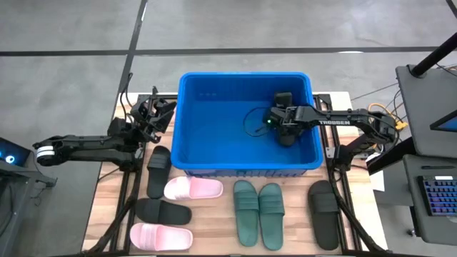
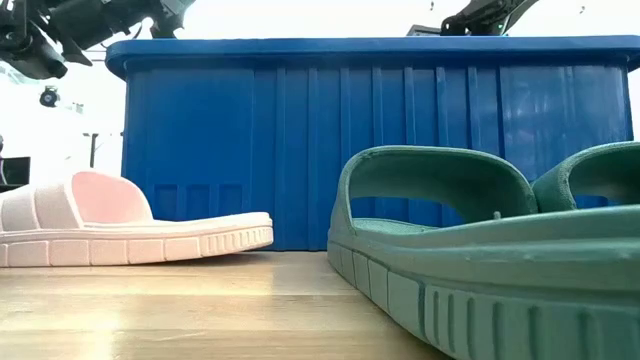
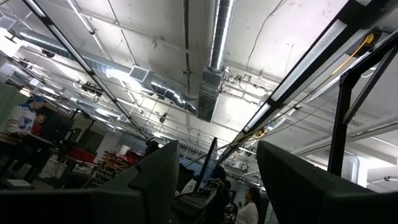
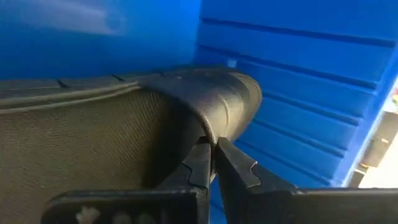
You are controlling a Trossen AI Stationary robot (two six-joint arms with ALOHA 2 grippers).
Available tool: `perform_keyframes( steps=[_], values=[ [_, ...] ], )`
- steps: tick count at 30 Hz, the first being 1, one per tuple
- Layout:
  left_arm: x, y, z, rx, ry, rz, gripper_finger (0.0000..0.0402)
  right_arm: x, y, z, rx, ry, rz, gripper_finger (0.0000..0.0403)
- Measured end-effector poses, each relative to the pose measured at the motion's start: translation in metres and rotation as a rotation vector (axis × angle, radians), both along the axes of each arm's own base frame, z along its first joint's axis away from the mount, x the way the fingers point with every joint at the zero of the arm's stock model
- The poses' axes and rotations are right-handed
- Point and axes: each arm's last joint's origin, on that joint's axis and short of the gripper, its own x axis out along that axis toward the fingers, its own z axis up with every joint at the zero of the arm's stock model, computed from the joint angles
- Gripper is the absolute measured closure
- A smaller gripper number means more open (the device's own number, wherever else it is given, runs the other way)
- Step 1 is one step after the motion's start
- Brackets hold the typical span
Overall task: Pick and place slides into bin
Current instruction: Put the black slide into the blue container
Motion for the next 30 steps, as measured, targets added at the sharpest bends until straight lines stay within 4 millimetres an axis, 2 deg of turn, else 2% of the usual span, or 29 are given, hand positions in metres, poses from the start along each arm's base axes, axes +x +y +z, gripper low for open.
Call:
perform_keyframes(
  steps=[9, 16, 30],
  values=[
    [0.0, 0.0, 0.0, 0.0, 0.002, 0.001, 0.0201, -0.004, 0.003, -0.011, 0.089, 0.026, 0.037, 0.0394],
    [0.001, 0.0, -0.001, -0.001, 0.004, 0.0, 0.0201, -0.006, -0.002, -0.02, 0.048, 0.019, -0.048, 0.0394],
    [0.001, 0.0, -0.001, -0.017, 0.001, -0.018, 0.0201, 0.014, -0.011, -0.045, 0.015, 0.038, -0.155, 0.0394]
  ],
)
